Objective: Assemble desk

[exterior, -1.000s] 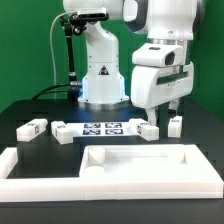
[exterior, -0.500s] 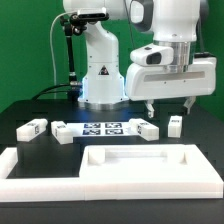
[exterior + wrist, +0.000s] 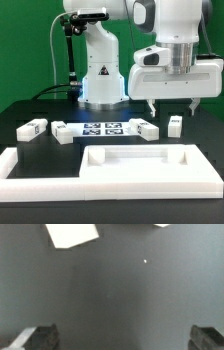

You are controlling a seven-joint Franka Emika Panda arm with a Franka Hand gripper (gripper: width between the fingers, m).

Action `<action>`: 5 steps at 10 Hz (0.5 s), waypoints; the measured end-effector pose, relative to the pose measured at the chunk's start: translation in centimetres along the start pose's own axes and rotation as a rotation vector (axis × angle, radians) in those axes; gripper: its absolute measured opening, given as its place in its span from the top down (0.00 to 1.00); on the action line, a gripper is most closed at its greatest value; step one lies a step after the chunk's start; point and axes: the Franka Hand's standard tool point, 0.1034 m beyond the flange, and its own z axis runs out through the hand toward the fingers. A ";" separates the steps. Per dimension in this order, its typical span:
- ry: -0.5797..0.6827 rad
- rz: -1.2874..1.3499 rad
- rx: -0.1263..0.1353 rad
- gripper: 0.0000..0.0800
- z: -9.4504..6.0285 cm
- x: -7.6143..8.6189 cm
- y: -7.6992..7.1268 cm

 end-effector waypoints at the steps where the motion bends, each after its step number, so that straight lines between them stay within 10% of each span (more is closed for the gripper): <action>1: -0.053 0.104 0.043 0.19 0.3 -0.8 -0.1; 3: -0.264 0.228 0.121 0.19 0.1 -1.3 -0.6; 5: -0.402 0.252 0.136 0.19 0.5 -1.4 -0.3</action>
Offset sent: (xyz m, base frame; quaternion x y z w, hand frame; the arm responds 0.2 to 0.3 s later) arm 0.0005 0.0076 0.0031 0.0732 -0.2514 0.1032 0.9596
